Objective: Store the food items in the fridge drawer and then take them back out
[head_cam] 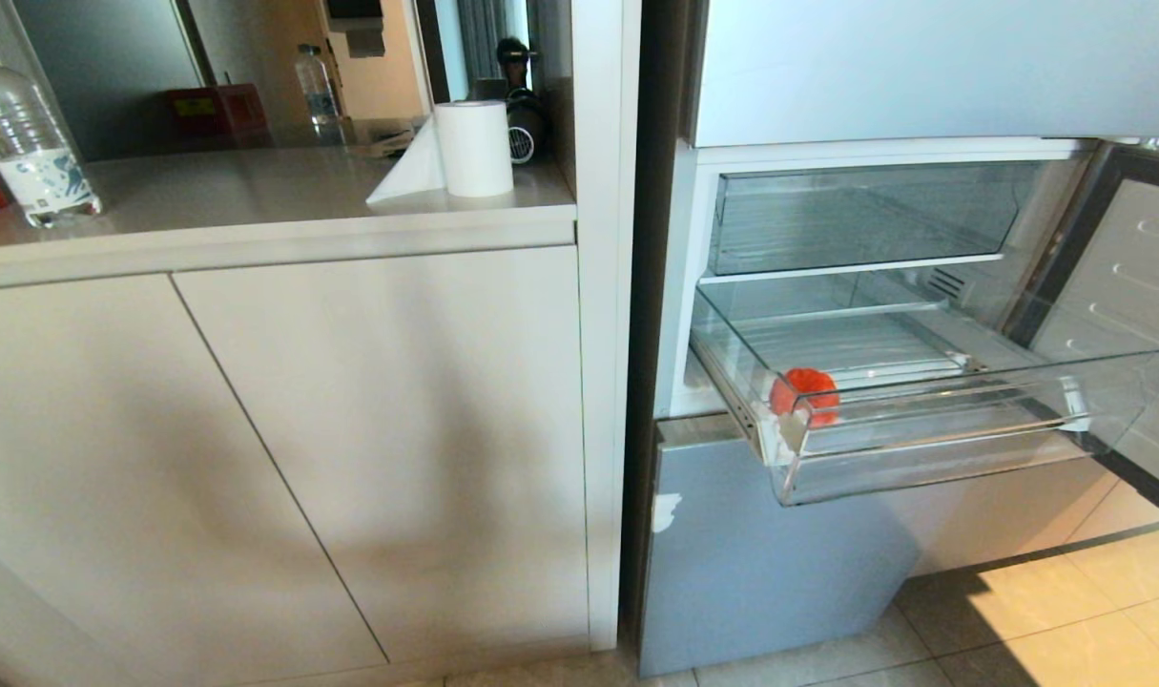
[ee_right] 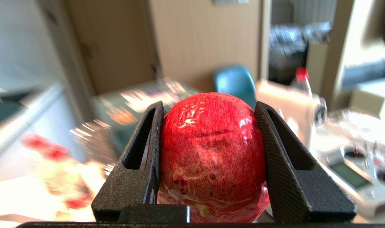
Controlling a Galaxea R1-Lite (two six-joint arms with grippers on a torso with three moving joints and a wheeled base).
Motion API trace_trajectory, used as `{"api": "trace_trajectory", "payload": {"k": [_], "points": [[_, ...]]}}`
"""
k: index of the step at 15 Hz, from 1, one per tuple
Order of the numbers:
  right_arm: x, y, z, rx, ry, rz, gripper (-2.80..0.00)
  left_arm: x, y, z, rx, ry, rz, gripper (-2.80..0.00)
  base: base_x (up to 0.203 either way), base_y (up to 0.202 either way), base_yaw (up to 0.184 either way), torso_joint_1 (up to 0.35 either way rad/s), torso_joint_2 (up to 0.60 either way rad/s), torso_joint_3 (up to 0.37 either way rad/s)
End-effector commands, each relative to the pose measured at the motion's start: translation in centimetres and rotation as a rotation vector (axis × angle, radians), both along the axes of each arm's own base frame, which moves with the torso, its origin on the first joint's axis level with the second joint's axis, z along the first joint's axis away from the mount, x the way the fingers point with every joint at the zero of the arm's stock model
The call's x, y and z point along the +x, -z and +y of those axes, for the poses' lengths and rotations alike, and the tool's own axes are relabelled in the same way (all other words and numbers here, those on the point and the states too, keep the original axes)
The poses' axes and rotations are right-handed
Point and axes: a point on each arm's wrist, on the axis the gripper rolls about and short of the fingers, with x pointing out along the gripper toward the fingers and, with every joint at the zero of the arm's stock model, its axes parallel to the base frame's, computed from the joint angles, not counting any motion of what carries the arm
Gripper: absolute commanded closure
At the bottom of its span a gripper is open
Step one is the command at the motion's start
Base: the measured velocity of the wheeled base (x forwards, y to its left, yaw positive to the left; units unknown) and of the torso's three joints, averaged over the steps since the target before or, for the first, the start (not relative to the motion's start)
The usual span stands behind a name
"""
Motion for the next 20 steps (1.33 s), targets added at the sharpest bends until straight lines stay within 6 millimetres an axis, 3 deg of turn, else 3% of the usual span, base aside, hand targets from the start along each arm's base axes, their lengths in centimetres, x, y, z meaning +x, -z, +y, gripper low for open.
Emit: {"api": "trace_trajectory", "payload": {"k": [1,4,6,10,17,20], "points": [[-1.6,5.7,-4.2,0.115,0.009,-0.009,0.0,0.0,0.0,0.0,0.001,0.001,0.0,0.0,0.0,0.0,0.0,0.0,0.0,0.0],[-4.3,10.4,-6.3,0.213,0.005,0.013,0.0,0.0,0.0,0.0,0.0,-0.001,0.0,0.0,0.0,0.0,0.0,0.0,0.0,0.0],[-6.2,12.3,-7.0,0.246,0.022,0.02,0.0,0.0,0.0,0.0,0.001,-0.001,0.0,0.0,0.0,0.0,0.0,0.0,0.0,0.0],[-9.5,15.0,-7.3,0.301,0.063,0.069,0.0,0.0,0.0,0.0,0.0,0.0,0.0,0.0,0.0,0.0,0.0,0.0,0.0,0.0],[-12.6,19.5,-7.5,0.367,0.07,0.086,0.0,0.0,0.0,0.0,0.001,0.0,0.0,0.0,0.0,0.0,0.0,0.0,0.0,0.0],[-14.0,20.2,-7.1,0.385,0.077,0.091,0.0,0.0,0.0,0.0,0.001,-0.001,0.0,0.0,0.0,0.0,0.0,0.0,0.0,0.0]]}}
